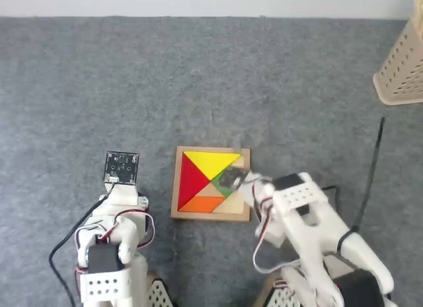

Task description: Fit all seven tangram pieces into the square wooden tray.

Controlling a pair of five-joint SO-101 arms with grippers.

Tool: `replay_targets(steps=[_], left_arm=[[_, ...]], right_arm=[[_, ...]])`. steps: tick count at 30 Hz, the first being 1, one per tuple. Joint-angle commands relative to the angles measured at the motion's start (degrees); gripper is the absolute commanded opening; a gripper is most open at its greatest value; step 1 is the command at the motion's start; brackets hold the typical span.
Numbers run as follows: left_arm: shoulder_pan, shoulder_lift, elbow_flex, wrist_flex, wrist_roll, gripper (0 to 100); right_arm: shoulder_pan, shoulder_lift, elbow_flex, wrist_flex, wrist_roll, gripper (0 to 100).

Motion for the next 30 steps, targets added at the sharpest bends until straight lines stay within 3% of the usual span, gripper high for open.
replay_targets(steps=[1, 6, 11, 14, 17, 24, 30], left_arm=[[0.0, -1.1, -0.4, 0.4, -0.3, 1], [0.0, -1.1, -0.4, 0.4, -0.3, 1], [0.0, -1.1, -0.4, 0.4, -0.3, 1], [0.0, -1.1, -0.4, 0.4, -0.3, 1], [0.0, -1.1, -0.4, 0.4, -0.3, 1], [0.0, -1.1, -0.4, 0.4, -0.3, 1], [0.0, -1.1, -0.4, 0.4, -0.3, 1]], right_arm=[[6.3, -0.2, -9.1, 1.1, -2.1, 16.2], [10.8, -0.2, -13.3, 3.4, -5.7, 16.2], [9.2, -0.7, -13.8, 3.7, -8.9, 16.2], [3.5, -0.8, -13.0, 4.1, -2.9, 16.5], [-1.5, -0.7, -11.9, 4.4, 8.1, 16.6], [-2.7, -0.3, -6.4, 4.5, 28.0, 17.0], [-2.5, -0.3, -4.6, 4.0, 29.1, 21.8]])
